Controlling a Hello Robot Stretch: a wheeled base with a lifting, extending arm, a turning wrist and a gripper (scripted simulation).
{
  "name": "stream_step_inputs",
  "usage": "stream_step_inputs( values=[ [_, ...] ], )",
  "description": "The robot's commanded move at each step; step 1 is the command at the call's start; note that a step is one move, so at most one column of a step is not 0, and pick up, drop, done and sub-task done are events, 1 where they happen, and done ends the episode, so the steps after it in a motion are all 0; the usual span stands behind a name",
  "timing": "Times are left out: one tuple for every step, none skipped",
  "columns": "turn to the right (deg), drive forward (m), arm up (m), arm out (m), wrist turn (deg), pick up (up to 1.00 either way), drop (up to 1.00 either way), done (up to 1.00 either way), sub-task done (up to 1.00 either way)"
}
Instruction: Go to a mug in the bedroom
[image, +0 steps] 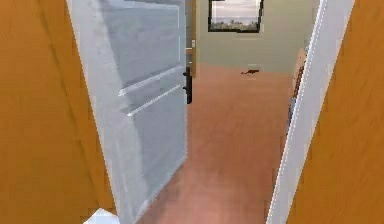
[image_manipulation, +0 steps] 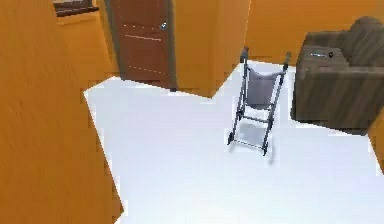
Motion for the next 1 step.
stream_step_inputs(
  values=[
    [0.0,0.7,0.0,0.0,0.0,0.0,0.0,0.0,0.0]
  ],
)
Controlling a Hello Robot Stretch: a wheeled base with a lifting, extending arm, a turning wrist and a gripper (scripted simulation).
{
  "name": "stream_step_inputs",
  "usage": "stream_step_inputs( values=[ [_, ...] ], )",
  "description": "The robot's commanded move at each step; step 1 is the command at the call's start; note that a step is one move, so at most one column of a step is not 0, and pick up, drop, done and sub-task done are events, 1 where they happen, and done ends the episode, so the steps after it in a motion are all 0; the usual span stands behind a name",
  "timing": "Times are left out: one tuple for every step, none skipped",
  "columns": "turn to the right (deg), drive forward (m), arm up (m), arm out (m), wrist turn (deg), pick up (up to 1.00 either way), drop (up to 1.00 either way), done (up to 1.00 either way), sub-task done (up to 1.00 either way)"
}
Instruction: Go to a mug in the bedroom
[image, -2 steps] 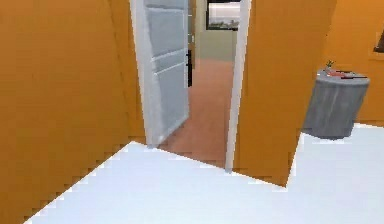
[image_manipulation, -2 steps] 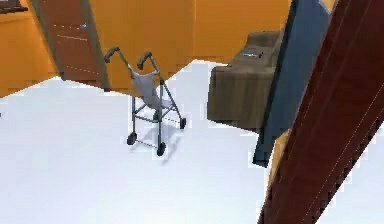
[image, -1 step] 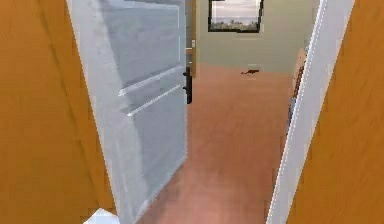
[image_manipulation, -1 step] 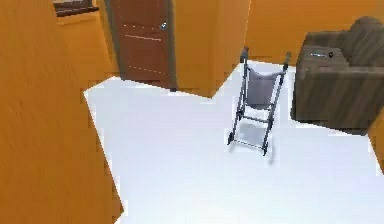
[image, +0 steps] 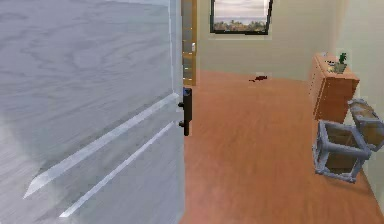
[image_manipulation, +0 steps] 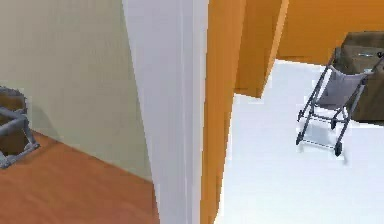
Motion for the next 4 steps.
stream_step_inputs(
  values=[
    [21.0,0.0,0.0,0.0,0.0,0.0,0.0,0.0,0.0],
    [0.0,0.45,0.0,0.0,0.0,0.0,0.0,0.0,0.0],
    [6.0,0.0,0.0,0.0,0.0,0.0,0.0,0.0,0.0],
    [0.0,1.0,0.0,0.0,0.0,0.0,0.0,0.0,0.0]
  ],
)
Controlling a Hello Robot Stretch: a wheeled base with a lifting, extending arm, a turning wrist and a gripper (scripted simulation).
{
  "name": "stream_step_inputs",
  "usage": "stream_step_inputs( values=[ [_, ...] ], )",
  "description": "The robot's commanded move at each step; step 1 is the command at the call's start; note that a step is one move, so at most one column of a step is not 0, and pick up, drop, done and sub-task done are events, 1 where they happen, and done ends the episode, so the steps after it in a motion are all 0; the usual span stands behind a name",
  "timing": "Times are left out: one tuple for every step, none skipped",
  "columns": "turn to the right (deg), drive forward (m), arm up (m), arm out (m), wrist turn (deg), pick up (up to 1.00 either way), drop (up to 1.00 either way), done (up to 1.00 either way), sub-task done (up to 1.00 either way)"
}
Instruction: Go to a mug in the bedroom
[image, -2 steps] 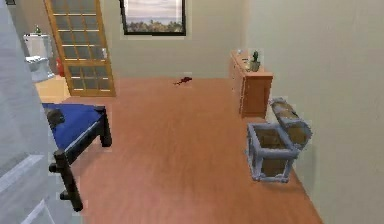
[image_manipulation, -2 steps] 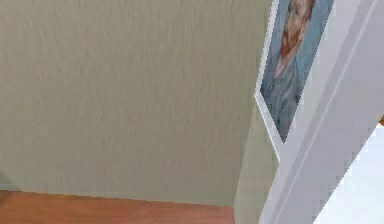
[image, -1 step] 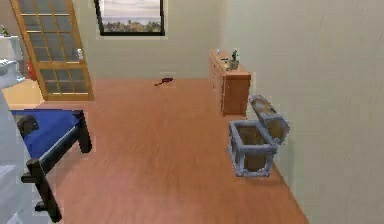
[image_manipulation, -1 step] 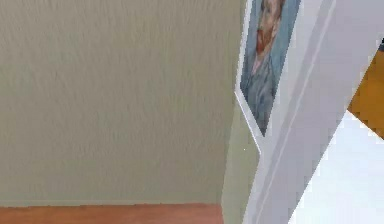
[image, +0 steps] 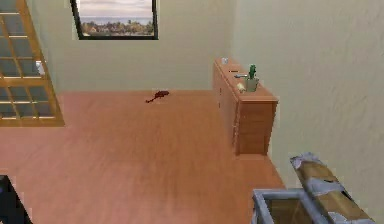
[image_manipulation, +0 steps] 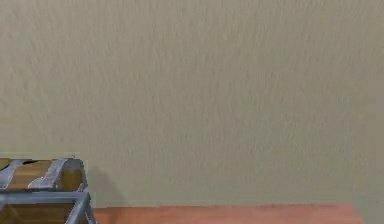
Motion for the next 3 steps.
stream_step_inputs(
  values=[
    [0.0,1.0,0.0,0.0,0.0,0.0,0.0,0.0,0.0],
    [0.0,1.0,0.0,0.0,0.0,0.0,0.0,0.0,0.0],
    [3.0,0.0,0.0,0.0,0.0,0.0,0.0,0.0,0.0]
  ],
)
